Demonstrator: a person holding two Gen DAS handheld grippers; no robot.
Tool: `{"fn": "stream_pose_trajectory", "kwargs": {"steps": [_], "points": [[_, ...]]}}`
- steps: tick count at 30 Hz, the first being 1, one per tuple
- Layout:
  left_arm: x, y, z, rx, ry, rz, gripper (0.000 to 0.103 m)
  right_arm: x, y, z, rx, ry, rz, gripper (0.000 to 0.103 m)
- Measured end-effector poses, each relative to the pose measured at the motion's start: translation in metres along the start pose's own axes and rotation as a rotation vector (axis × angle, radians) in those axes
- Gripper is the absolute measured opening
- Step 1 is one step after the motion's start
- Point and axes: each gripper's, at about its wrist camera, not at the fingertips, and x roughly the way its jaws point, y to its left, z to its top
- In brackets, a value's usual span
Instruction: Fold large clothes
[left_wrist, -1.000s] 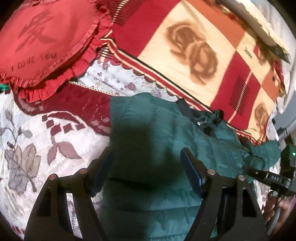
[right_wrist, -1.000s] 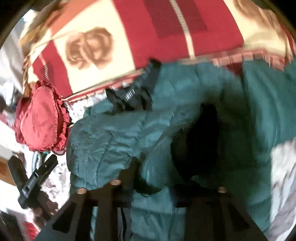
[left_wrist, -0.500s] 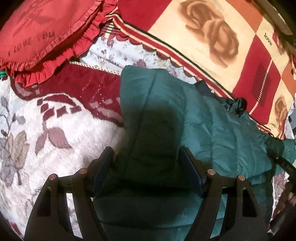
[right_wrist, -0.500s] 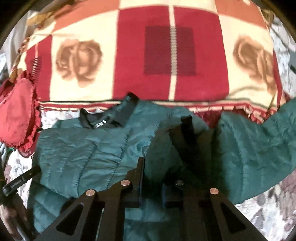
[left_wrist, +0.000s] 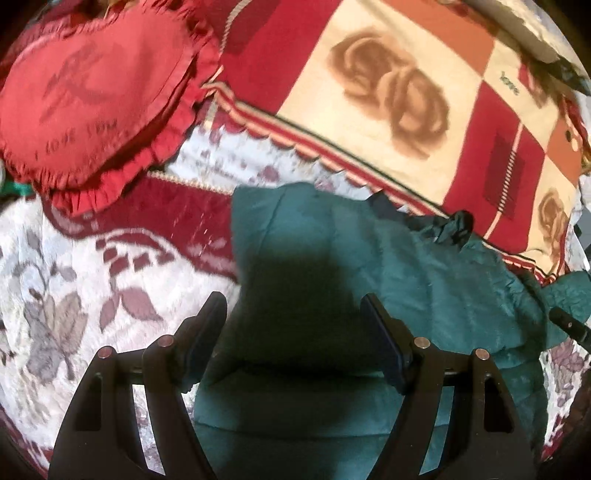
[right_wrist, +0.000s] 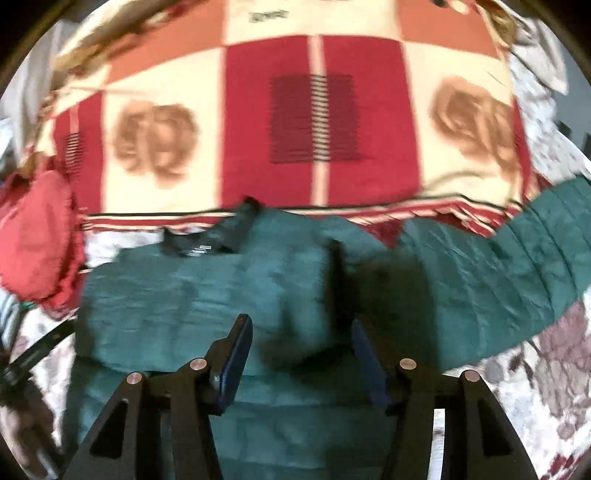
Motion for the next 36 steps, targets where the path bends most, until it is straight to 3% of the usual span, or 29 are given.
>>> {"fn": "stream_pose_trajectory", "kwargs": {"steps": [6, 10, 16, 21, 27, 36], "points": [[0.011, -0.019, -0.001, 0.06, 0.008, 0.058, 0.075, 0.028, 0.035, -0.005, -0.094, 0.041, 0.019, 0.054], [0.03, -0.019, -0.011, 0.06, 0.046, 0.072, 0.075, 0.06, 0.022, -0.013, -0.077, 0.1, -0.008, 0.054], [0.04, -0.021, -0.018, 0.072, 0.027, 0.085, 0.075, 0.095, 0.006, -0.023, -0.05, 0.129, 0.003, 0.054], [0.044, -0.02, -0.021, 0.068, 0.028, 0.089, 0.076, 0.083, 0.017, -0.019, -0.074, 0.127, -0.033, 0.054], [0.046, -0.012, -0.02, 0.02, 0.037, 0.064, 0.077, 0.059, 0.031, -0.021, -0.068, 0.079, 0.02, 0.054], [0.05, -0.013, -0.022, 0.03, 0.038, 0.065, 0.08, 0.089, 0.037, -0.038, -0.112, 0.137, -0.003, 0.056]]}}
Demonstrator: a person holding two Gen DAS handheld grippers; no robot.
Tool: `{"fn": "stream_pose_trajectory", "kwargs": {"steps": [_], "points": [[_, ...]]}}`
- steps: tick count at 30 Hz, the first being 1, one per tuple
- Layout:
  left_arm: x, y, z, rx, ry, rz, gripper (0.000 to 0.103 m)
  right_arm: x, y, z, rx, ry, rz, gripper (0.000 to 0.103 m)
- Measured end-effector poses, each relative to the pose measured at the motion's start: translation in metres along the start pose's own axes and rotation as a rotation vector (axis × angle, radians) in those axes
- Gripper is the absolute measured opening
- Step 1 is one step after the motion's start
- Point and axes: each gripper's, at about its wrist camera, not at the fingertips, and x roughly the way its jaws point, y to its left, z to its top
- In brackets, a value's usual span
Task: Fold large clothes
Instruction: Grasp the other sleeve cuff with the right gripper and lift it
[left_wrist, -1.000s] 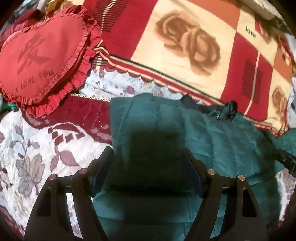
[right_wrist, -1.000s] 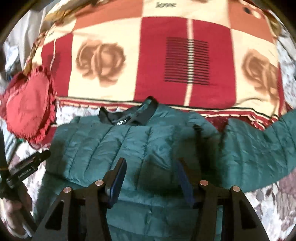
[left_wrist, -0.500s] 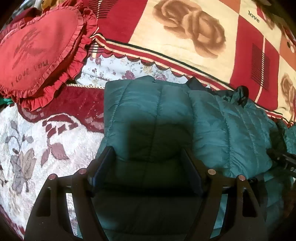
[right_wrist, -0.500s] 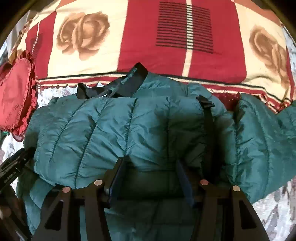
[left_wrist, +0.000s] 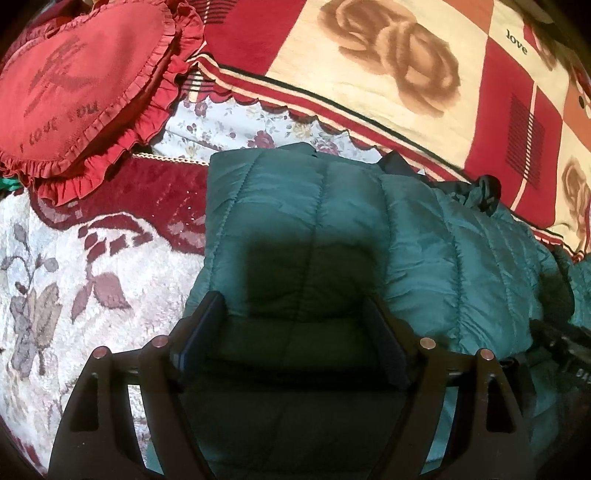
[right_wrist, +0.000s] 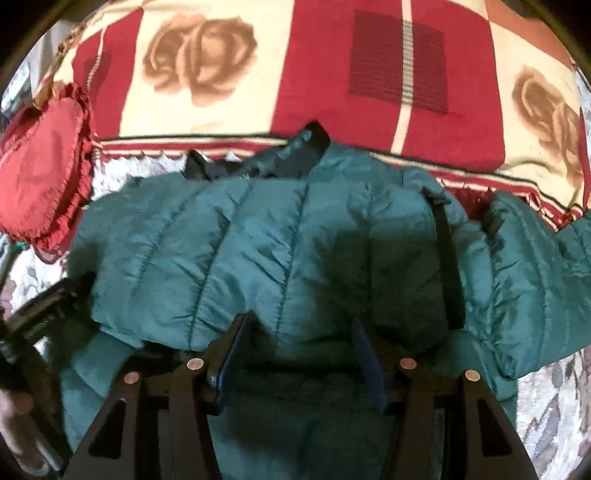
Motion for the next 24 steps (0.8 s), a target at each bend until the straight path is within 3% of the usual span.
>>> {"fn": "stream_pose_trajectory", "kwargs": {"steps": [7, 11, 18, 24], "points": [[0.003, 0.002, -0.002, -0.013, 0.0, -0.02, 0.081, -0.023, -0.008, -0.007, 0.012, 0.013, 0.005, 0.058], [0.002, 0.003, -0.003, -0.019, -0.007, -0.03, 0.082, -0.049, -0.027, -0.018, 0.055, -0.007, 0.03, 0.065], [-0.021, -0.007, -0.007, 0.01, 0.009, 0.029, 0.081, -0.098, -0.103, -0.033, 0.154, -0.074, -0.059, 0.07], [-0.065, -0.037, -0.018, 0.12, -0.1, -0.02, 0.081, -0.128, -0.195, -0.037, 0.29, -0.118, -0.203, 0.07]]}}
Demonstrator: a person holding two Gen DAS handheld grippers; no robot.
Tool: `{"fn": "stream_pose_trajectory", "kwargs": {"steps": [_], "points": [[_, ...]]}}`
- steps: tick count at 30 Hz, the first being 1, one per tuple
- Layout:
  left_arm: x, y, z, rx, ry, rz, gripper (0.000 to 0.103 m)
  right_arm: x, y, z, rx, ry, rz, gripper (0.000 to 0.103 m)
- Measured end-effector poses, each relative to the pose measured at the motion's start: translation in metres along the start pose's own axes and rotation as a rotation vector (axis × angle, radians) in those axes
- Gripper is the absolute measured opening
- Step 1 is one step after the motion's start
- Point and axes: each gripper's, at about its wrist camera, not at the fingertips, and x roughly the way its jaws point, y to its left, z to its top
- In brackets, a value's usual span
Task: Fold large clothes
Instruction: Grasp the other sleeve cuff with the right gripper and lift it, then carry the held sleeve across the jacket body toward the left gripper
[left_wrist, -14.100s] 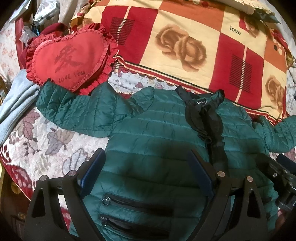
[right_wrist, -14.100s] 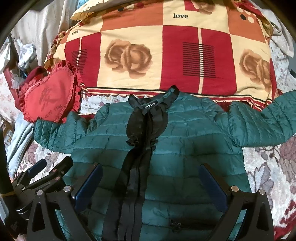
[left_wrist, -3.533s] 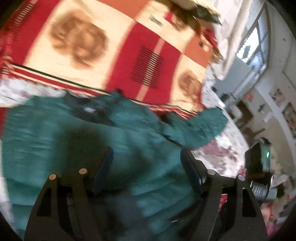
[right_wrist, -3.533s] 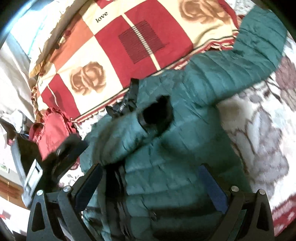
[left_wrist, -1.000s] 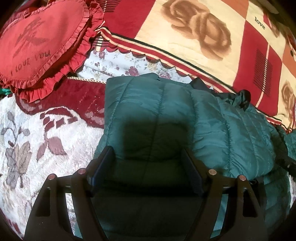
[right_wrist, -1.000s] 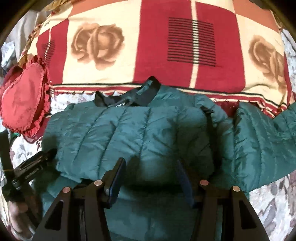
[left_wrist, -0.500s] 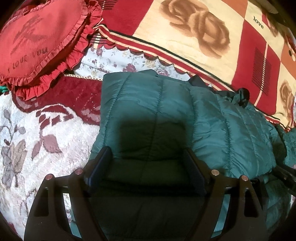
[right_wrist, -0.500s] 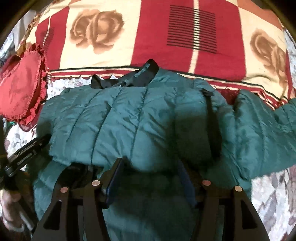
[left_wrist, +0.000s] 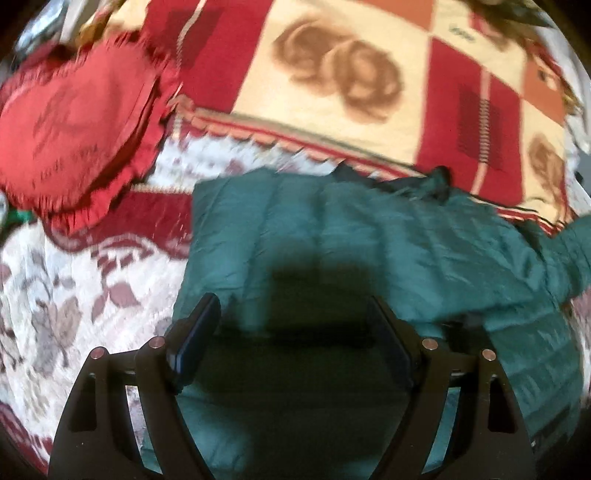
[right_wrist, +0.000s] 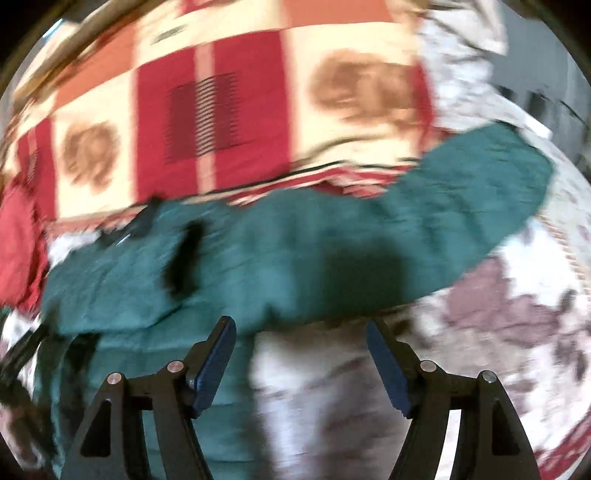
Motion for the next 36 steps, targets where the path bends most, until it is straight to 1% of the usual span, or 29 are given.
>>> {"fn": "stream_pose_trajectory", "kwargs": {"steps": [2, 5, 7, 10, 13, 15, 18, 23, 27, 28, 30, 31, 32, 33, 35, 36], "points": [[-0.01, -0.003, 0.0, 0.007, -0.033, -0.012, 0.081, -0.006, -0.035, 0.012, 0.064, -0.031, -0.033, 0.07], [-0.015, -0.001, 0.002, -0.02, -0.028, -0.057, 0.081, -0.014, -0.082, 0.029, 0.148, -0.07, -0.076, 0.072], [-0.015, 0.003, 0.002, -0.046, -0.023, -0.073, 0.081, -0.016, -0.11, 0.039, 0.21, -0.088, -0.105, 0.073], [-0.013, 0.006, -0.001, -0.07, -0.024, -0.066, 0.081, -0.019, -0.149, 0.05, 0.312, -0.127, -0.112, 0.074], [-0.007, 0.005, -0.004, -0.073, 0.001, -0.063, 0.081, -0.017, -0.177, 0.063, 0.377, -0.149, -0.124, 0.074], [-0.005, 0.002, -0.006, -0.059, 0.011, -0.064, 0.081, -0.016, -0.188, 0.07, 0.397, -0.164, -0.133, 0.074], [-0.005, -0.003, -0.008, -0.028, 0.013, -0.061, 0.081, -0.007, -0.199, 0.082, 0.423, -0.17, -0.119, 0.074], [-0.003, -0.007, -0.013, -0.001, 0.026, -0.064, 0.081, 0.014, -0.204, 0.098, 0.437, -0.138, -0.09, 0.074], [-0.002, -0.008, -0.015, 0.006, 0.038, -0.068, 0.081, 0.025, -0.208, 0.102, 0.47, -0.122, -0.075, 0.073], [-0.002, -0.008, -0.016, 0.007, 0.041, -0.071, 0.081, 0.027, -0.209, 0.103, 0.482, -0.126, -0.065, 0.072], [-0.002, -0.008, -0.016, 0.01, 0.041, -0.068, 0.081, 0.026, -0.207, 0.104, 0.473, -0.134, -0.068, 0.048], [-0.002, -0.008, -0.016, 0.011, 0.042, -0.068, 0.081, 0.024, -0.204, 0.105, 0.455, -0.141, -0.078, 0.044], [-0.002, -0.008, -0.016, 0.009, 0.042, -0.07, 0.081, 0.021, -0.2, 0.106, 0.43, -0.154, -0.074, 0.034], [-0.002, -0.008, -0.016, 0.007, 0.041, -0.072, 0.081, 0.017, -0.196, 0.107, 0.406, -0.166, -0.07, 0.027], [-0.002, -0.007, -0.016, -0.001, 0.039, -0.078, 0.081, 0.007, -0.186, 0.108, 0.36, -0.206, -0.072, 0.022], [-0.003, -0.007, -0.017, -0.004, 0.037, -0.081, 0.081, 0.002, -0.181, 0.108, 0.338, -0.226, -0.071, 0.017]]}}
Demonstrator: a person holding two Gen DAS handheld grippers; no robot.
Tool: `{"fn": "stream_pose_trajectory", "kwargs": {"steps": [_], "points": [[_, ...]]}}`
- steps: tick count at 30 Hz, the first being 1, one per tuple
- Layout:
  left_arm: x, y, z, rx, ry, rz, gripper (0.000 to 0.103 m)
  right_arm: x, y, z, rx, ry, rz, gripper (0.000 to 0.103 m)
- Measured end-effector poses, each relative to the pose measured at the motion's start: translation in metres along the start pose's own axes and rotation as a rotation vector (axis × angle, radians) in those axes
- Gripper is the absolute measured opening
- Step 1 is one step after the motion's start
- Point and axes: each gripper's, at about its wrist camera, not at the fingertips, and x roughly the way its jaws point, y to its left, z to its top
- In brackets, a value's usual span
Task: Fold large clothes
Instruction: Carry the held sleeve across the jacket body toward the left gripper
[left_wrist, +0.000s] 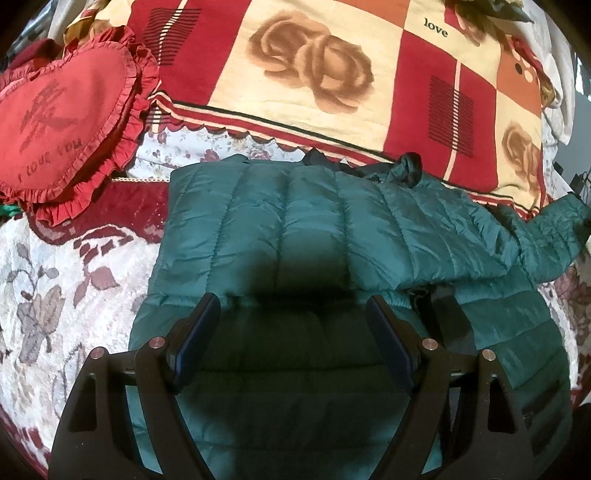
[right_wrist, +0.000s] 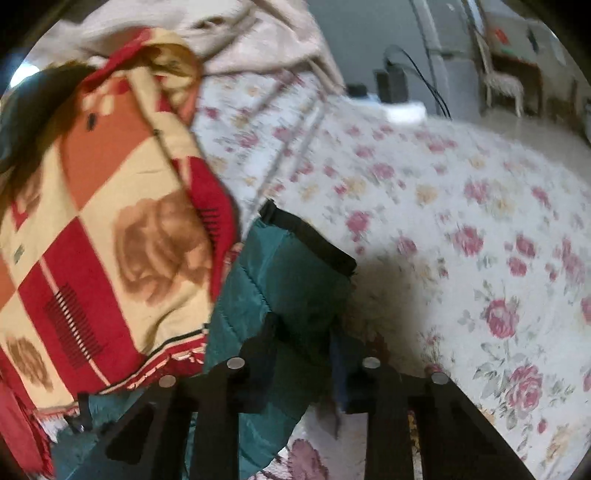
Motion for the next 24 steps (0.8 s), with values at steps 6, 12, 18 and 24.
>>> {"fn": "stream_pose_trajectory", "kwargs": {"steps": [6, 12, 18, 24], "points": [[-0.007, -0.002, -0.001, 0.009, -0.009, -0.009, 0.081, -0.024, 0.031, -0.006, -0.083, -0.023, 0.045, 0.013], [-0.016, 0.003, -0.002, 0.003, -0.014, -0.008, 0.081, -0.039, 0.06, -0.016, -0.126, -0.019, 0.114, 0.01], [-0.023, 0.012, -0.003, -0.031, -0.017, -0.011, 0.081, -0.054, 0.091, -0.027, -0.174, 0.005, 0.211, 0.007], [-0.026, 0.018, -0.006, -0.051, -0.022, -0.019, 0.081, -0.069, 0.122, -0.04, -0.224, 0.037, 0.301, 0.006]]}}
